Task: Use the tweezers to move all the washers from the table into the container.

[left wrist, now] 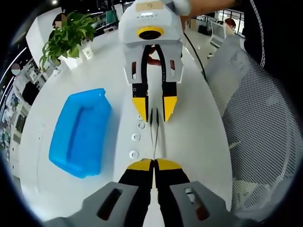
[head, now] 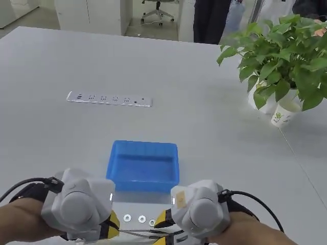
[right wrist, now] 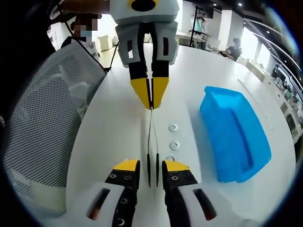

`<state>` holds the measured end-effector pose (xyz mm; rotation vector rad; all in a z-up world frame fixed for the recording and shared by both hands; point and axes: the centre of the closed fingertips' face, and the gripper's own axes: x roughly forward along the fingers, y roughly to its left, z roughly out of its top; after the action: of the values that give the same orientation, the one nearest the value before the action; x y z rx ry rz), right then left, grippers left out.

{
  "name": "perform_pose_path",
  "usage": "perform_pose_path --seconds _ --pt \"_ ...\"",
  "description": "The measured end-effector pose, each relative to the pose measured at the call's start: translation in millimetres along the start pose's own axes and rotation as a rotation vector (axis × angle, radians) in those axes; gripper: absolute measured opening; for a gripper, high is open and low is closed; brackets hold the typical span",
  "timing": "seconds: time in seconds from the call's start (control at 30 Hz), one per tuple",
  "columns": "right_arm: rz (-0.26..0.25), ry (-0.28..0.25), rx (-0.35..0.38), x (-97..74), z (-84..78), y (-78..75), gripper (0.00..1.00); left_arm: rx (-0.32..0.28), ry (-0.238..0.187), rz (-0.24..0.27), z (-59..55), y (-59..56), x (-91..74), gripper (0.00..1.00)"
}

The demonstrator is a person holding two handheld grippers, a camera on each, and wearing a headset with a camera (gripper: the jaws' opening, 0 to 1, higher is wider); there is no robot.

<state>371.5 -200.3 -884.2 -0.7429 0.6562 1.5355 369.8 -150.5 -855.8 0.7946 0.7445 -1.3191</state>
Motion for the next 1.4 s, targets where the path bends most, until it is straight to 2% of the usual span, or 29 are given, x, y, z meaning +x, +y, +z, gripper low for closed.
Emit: perform_pose_path --seconds 0.27,0.5,0.8,1.4 --pt "0.0 0.009 -0.015 1.9 1.0 -0.2 0.18 0.026 -0.009 0.002 12.3 0.4 -9.6 0.05" --pt "-0.01 0.01 -0.024 1.7 2.2 -1.6 0.16 0.033 -0.035 0.003 24.7 1.4 -16.3 0.05" --pt "-0.024 0.007 -0.029 -0.3 2.7 -2.4 0.13 0.038 -0.057 0.005 32.7 1.1 -21.1 0.05" --pt "-0.044 -0.05 -0.005 -3.7 17.6 -4.5 0.11 0.065 -0.101 0.007 56.7 4.6 -39.8 0.05"
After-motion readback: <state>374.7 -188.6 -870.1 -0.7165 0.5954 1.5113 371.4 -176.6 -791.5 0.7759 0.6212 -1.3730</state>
